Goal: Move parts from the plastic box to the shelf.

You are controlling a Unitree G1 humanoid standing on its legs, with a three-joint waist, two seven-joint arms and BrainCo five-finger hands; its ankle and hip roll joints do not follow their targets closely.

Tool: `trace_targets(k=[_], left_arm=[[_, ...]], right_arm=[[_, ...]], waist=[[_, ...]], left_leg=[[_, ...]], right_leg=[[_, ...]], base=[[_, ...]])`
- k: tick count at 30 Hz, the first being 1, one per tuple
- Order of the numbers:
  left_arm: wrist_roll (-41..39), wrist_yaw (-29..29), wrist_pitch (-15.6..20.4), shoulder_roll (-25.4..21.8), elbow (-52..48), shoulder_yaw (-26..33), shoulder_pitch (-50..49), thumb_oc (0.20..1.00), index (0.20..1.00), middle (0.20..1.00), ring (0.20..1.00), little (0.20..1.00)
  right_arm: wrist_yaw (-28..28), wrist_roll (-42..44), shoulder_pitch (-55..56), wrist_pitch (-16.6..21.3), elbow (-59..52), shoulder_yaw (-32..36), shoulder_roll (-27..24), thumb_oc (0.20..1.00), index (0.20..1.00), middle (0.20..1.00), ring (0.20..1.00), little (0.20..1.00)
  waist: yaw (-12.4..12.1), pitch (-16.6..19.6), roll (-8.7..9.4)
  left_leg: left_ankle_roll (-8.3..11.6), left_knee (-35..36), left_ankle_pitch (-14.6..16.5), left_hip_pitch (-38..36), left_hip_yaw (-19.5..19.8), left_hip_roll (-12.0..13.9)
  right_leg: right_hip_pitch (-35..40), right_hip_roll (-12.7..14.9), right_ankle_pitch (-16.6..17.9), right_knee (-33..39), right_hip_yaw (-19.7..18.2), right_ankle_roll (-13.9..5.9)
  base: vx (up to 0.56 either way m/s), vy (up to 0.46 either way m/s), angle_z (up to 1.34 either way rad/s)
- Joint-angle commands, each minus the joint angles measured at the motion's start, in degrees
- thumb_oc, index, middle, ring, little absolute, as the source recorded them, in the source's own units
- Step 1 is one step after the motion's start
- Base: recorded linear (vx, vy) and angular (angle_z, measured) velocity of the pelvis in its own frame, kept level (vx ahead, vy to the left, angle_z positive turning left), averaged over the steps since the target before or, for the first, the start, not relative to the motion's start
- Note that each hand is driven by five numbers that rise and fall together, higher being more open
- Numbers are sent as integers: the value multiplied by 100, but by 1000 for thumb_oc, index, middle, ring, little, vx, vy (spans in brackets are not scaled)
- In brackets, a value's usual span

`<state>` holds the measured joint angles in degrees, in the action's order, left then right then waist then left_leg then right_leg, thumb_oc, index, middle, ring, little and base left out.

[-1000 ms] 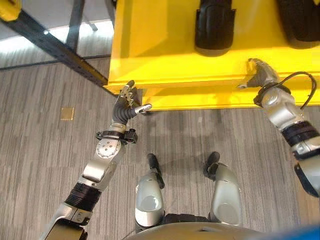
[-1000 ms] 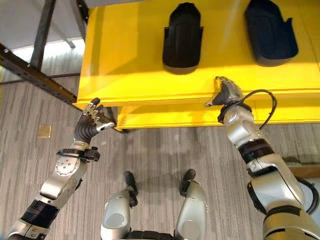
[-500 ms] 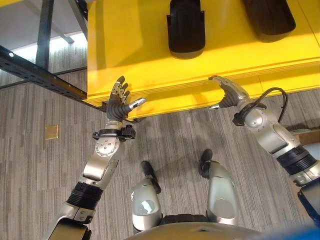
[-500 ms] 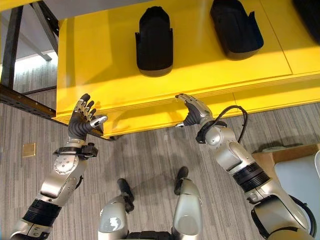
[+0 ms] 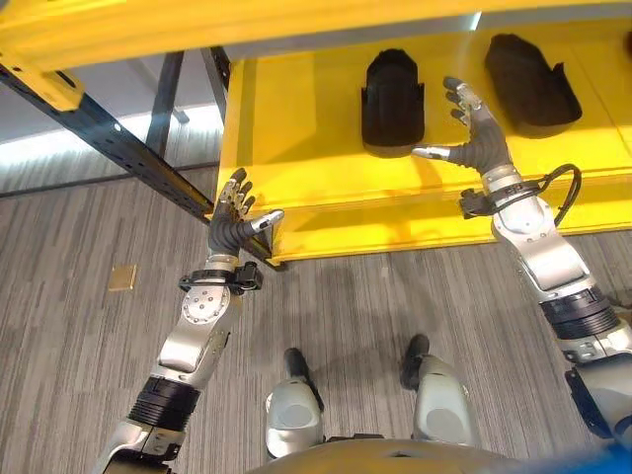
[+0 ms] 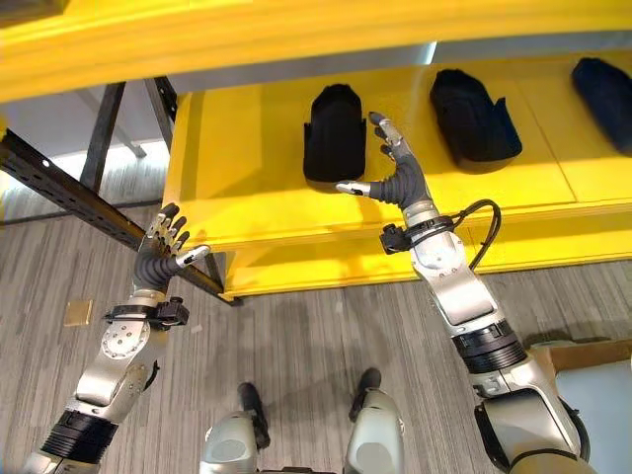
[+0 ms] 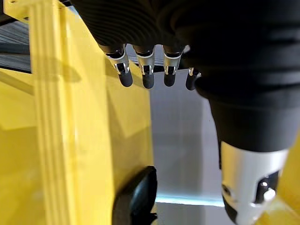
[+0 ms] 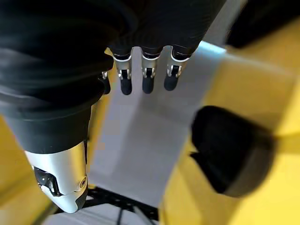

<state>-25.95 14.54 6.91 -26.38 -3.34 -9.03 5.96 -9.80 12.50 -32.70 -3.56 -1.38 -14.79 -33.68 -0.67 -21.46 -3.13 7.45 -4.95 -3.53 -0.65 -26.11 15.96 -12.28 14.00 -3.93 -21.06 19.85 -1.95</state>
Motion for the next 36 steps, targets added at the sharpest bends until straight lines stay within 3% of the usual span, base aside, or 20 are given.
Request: trace_targets(k=[1,5,7,11,12,17,18,21,22,26,28,31,36], left_arm=[[414,-173,366,-170,-711,147,-35,1000,1000,1000,1000,1000],[606,2,211,-15,-602,62,298,1000,1000,1000,1000,1000],[802,616,16,149,-111,-229,840,1000,1000,1000,1000,1000],[1105,985,-71,334,413,-441,1300,1000,1000,1000,1000,1000],[1136,1228,-75,457,858,-543,1629,1000,1000,1000,1000,1000],[1292,1612,165,618,1750,-594,2231,1000,1000,1000,1000,1000],[1383,1742,272,650,1941,-580,2326,1000,1000,1000,1000,1000],[1880,2839,618,587,2436,-421,2601,1000,1000,1000,1000,1000],[2328,3079,901,449,2438,-308,2629,1000,1000,1000,1000,1000],[3172,3737,1347,298,1868,-244,2500,1000,1000,1000,1000,1000],[3374,4569,1407,332,1375,-68,2229,1000,1000,1000,1000,1000],[3707,5079,1479,412,1048,131,1963,1000,1000,1000,1000,1000],[4275,5717,1270,319,650,349,1744,1000,1000,1000,1000,1000]], right_arm=[[-238,230,396,415,-556,313,325,1000,1000,1000,1000,1000],[436,506,1915,955,-1425,479,474,1000,1000,1000,1000,1000],[954,663,2548,1450,-1715,417,443,1000,1000,1000,1000,1000],[1544,1172,2670,1547,-1879,467,426,1000,1000,1000,1000,1000],[2028,1622,2615,1485,-1969,450,431,1000,1000,1000,1000,1000],[3227,2138,2403,1193,-2285,267,503,1000,1000,1000,1000,1000],[3299,2129,2384,1147,-2311,237,509,1000,1000,1000,1000,1000],[3362,2085,2457,1204,-2366,196,534,1000,1000,1000,1000,1000],[3371,2073,2544,1326,-2347,229,558,1000,1000,1000,1000,1000],[3330,2018,2803,1758,-2297,279,543,1000,1000,1000,1000,1000],[3259,1906,2902,1932,-2223,231,588,1000,1000,1000,1000,1000],[3070,1708,2955,2042,-2183,168,651,1000,1000,1000,1000,1000],[2651,1335,2965,2122,-2187,46,611,1000,1000,1000,1000,1000]], waist=[[114,92,260],[616,225,300],[1070,262,367],[1329,254,420],[1485,214,450],[1718,86,498],[1747,68,512],[1825,-12,568],[1828,-41,597],[1789,-131,635],[1714,-146,634],[1634,-132,652],[1505,-143,669]], left_leg=[[-57,-227,367,59,79,146],[-50,-204,469,-115,-121,187],[-48,-222,475,-203,-426,295],[-13,-246,470,-234,-644,399],[35,-297,436,-217,-791,500],[177,-464,279,-140,-1072,755],[196,-494,264,-116,-1114,798],[244,-584,219,-12,-1164,873],[266,-603,190,59,-1153,880],[279,-647,143,176,-1120,922],[261,-677,145,201,-1041,917],[250,-711,181,226,-970,922],[241,-756,238,286,-836,904]], right_leg=[[631,-36,-411,334,-11,-303],[680,-86,-363,553,-365,-431],[602,-118,-277,649,-592,-473],[480,-131,-204,712,-734,-503],[352,-137,-169,726,-823,-526],[57,-223,-158,690,-981,-511],[-2,-241,-163,669,-999,-504],[-233,-333,-177,577,-1076,-488],[-328,-375,-187,540,-1086,-485],[-422,-361,-220,425,-1044,-457],[-399,-326,-258,390,-1025,-446],[-374,-290,-288,351,-983,-439],[-335,-280,-327,335,-918,-420]], base=[[0,0,0],[8,16,-27],[-33,-27,-63],[-75,-73,-66],[-95,-103,-28],[-60,-85,-30],[-50,-90,-13],[-72,-73,-20],[-100,-74,-15],[-67,-44,0],[-4,-6,11],[7,-25,3],[18,-26,15]])
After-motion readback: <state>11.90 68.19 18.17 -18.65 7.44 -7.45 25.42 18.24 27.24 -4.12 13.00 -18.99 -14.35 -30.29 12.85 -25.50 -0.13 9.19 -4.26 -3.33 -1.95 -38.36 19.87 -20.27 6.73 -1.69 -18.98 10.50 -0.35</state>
